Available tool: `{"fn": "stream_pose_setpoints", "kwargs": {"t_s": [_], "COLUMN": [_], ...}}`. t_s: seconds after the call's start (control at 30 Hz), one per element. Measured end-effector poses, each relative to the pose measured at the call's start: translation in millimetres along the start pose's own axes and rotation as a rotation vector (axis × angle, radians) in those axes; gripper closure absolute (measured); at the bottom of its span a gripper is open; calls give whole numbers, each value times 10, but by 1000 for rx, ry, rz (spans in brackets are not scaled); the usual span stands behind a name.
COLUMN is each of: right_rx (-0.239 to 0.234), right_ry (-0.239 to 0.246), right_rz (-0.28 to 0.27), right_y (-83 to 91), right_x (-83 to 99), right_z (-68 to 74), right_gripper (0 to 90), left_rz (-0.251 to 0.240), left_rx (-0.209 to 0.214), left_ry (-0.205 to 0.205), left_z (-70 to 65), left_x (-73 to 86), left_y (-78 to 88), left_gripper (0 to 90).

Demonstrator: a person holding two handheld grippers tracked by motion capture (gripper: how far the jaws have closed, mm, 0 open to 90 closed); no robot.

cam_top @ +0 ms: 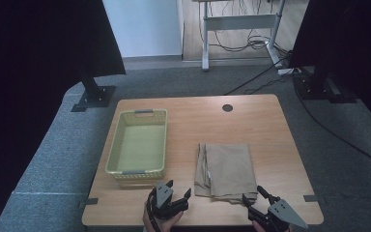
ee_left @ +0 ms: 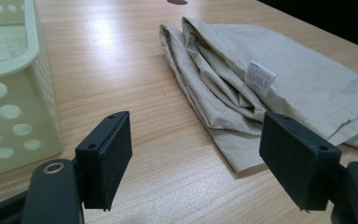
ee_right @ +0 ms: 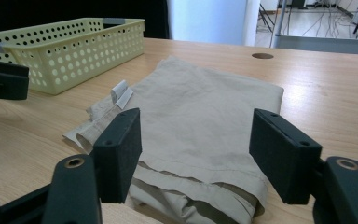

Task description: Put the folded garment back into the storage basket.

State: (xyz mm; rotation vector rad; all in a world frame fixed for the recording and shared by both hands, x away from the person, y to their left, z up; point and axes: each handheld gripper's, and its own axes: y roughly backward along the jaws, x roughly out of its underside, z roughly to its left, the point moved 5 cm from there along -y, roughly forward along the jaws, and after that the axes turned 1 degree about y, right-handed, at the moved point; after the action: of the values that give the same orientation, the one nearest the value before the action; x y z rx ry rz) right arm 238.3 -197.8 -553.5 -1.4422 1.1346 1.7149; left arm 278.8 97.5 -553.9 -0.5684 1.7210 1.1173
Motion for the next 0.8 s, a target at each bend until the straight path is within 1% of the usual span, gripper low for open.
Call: {"fn": "stream_pose_setpoints", "kwargs": {"t_s": [0.03,0.07,0.1,0.13,0.17,0.27,0.3,0.33,0.4,0.43,0.47,0.57,0.6,0.8], "right_rx": [0,10,9,9,20,18,11,3,3,-5,-19,-21,-21,-15], "right_ry": [0,-4,-15,-15,-23,-30,-52,-66,-66,-79,-111,-117,-117,-105], "right_rz": [0,-5,-8,-8,-12,-16,-24,-30,-30,-38,-51,-54,-54,-60], "right_y": [0,8,13,13,22,26,40,46,46,51,61,64,64,84], "right_x": [0,-10,-6,-6,-4,-4,-10,-14,-14,-18,-19,-19,-19,-12], "right_z": [0,15,19,19,11,3,-26,-34,-34,-43,-65,-69,-69,-57], "right_gripper": [338,338,335,335,334,332,328,325,325,322,316,314,314,310], "left_rz": [0,0,-2,-2,-8,-8,-26,-26,-28,-21,-17,-17,-11,-11], "left_rx": [0,0,0,0,8,8,6,6,5,1,0,0,-8,-19], "left_ry": [0,0,12,12,25,25,24,24,25,23,21,21,19,18], "left_z": [0,0,-1,-1,6,6,13,13,14,14,13,13,11,22], "left_x": [0,0,-2,-2,-10,-10,-37,-37,-41,-40,-36,-36,-30,-54], "left_y": [0,0,15,15,26,26,41,41,37,8,-1,-1,-8,0], "left_gripper": [250,250,246,240,237,238,240,242,242,242,241,241,241,252]}}
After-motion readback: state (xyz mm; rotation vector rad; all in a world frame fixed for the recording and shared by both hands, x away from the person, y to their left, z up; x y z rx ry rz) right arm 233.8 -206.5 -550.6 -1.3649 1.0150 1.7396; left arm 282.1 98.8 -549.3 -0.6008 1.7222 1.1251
